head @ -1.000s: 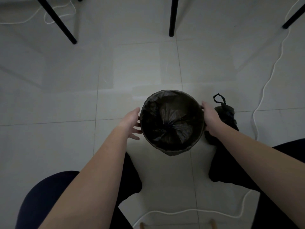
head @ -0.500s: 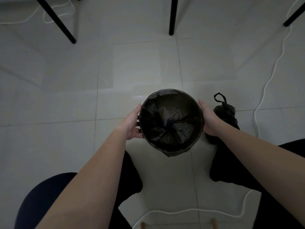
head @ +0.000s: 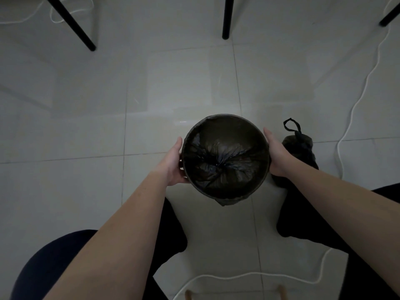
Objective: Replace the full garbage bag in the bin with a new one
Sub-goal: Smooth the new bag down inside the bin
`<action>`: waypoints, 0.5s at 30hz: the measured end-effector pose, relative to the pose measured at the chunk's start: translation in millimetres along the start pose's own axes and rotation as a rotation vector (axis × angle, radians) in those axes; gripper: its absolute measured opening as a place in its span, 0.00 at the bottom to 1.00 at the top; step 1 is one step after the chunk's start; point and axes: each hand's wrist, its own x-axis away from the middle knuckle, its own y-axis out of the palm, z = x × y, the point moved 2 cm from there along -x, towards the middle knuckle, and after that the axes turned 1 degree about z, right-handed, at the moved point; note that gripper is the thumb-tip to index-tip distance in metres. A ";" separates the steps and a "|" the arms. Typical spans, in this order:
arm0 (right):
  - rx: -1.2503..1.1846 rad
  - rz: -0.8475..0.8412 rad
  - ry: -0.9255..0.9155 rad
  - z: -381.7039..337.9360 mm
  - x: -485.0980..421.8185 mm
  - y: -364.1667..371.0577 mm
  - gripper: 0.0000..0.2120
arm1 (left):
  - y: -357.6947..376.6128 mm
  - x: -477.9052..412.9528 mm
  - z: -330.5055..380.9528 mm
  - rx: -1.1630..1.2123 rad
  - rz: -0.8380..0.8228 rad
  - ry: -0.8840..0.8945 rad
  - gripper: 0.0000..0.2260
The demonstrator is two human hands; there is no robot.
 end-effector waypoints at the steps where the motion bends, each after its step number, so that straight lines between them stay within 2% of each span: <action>1: 0.002 0.019 0.009 -0.9 0.2 0.2 0.40 | 0.3 2.0 1.1 -0.070 0.035 -0.009 0.42; 4: 0.135 0.252 -0.024 -9.1 3.9 -2.1 0.37 | -2.4 7.7 13.7 -0.312 0.273 0.119 0.39; 6: 0.214 0.381 -0.032 -14.1 11.3 -3.8 0.29 | -4.7 9.6 25.0 -0.314 0.386 0.278 0.31; 10: 0.183 0.381 0.046 -13.2 29.1 -0.4 0.29 | 5.3 21.4 29.3 -0.192 0.240 0.296 0.24; 13: 0.200 0.320 -0.003 -14.2 34.3 7.3 0.23 | 11.9 26.5 24.6 -0.218 0.177 0.299 0.20; 15: 0.174 0.300 -0.036 -15.4 36.5 12.0 0.23 | 12.7 26.8 23.8 -0.215 0.166 0.309 0.19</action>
